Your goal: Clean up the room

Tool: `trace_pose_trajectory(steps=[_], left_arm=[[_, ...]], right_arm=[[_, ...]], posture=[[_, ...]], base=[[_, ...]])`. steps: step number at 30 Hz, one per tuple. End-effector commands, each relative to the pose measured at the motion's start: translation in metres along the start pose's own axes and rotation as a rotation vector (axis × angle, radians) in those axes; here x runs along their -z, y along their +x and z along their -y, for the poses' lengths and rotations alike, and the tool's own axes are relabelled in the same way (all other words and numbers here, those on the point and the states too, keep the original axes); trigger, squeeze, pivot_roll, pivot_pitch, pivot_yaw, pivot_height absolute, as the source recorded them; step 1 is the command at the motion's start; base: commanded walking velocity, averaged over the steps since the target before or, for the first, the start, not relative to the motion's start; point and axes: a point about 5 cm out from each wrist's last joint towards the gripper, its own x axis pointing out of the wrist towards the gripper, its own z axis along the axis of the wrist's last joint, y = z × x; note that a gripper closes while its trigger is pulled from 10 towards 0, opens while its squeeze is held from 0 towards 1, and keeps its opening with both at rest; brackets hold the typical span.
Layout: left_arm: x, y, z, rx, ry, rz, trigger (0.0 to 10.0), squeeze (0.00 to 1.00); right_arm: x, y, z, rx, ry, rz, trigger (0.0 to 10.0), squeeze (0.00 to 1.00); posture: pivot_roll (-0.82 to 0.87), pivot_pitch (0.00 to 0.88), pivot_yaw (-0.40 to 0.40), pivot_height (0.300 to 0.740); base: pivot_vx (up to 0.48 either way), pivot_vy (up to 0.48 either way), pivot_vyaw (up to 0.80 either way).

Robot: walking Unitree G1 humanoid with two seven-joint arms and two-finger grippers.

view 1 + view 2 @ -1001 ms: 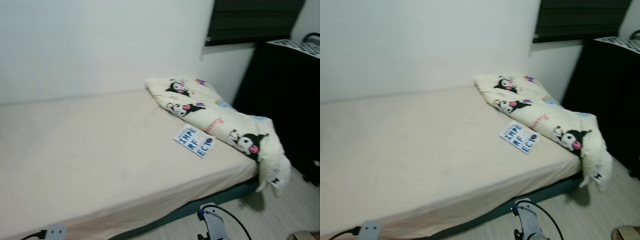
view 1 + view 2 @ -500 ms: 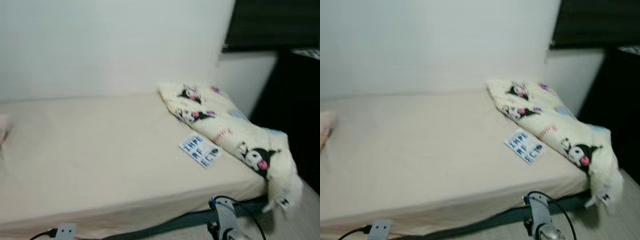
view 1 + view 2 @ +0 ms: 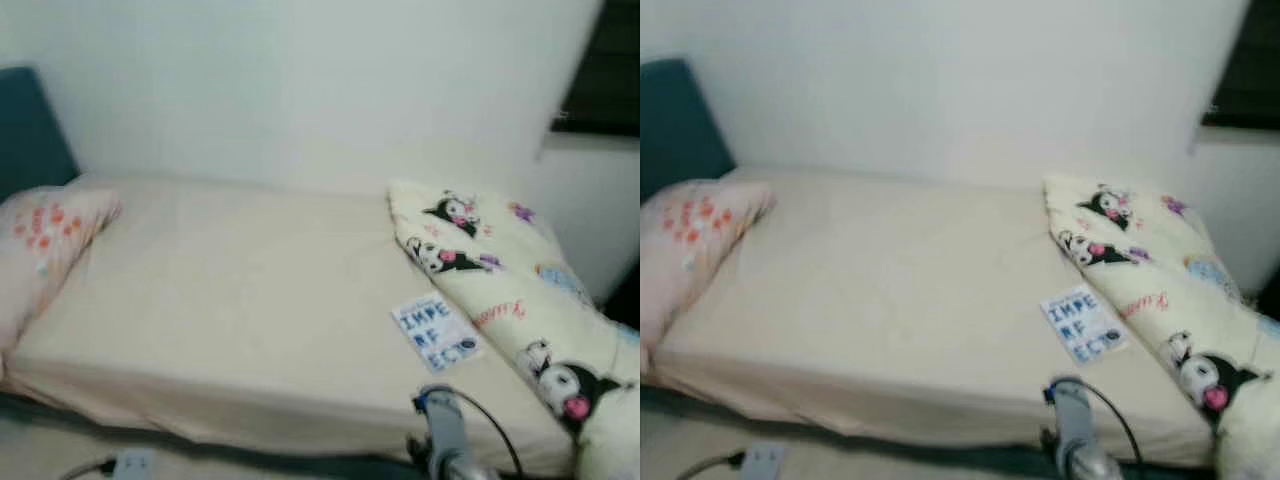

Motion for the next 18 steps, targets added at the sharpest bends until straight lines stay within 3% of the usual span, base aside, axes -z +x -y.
trace_pose_trajectory(steps=[1,5,18], left_arm=[[-0.002,0.000,0.000,0.005,0.008,0.008,10.0,0.00],[0.000,0.000,0.000,0.008,0.011,0.006,10.0,0.00],[0.002,0.000,0.001,0.021,0.019,0.006,10.0,0.00]], right_arm=[[-0.002,-0.001,0.006,0.022,0.000,0.012,10.0,0.00],[-0.003,-0.001,0.009,0.054,0.000,0.014,10.0,0.00],[-0.014,0.000,0.021,0.153,0.032,0.028,10.0,0.00]], posture=[[-0.06,0.000,-0.036,0.740],[-0.06,0.000,-0.036,0.740],[-0.07,0.000,-0.033,0.740]], base=[[0.000,-0.469,0.78],[0.000,-0.469,0.78],[0.000,-0.469,0.00]])
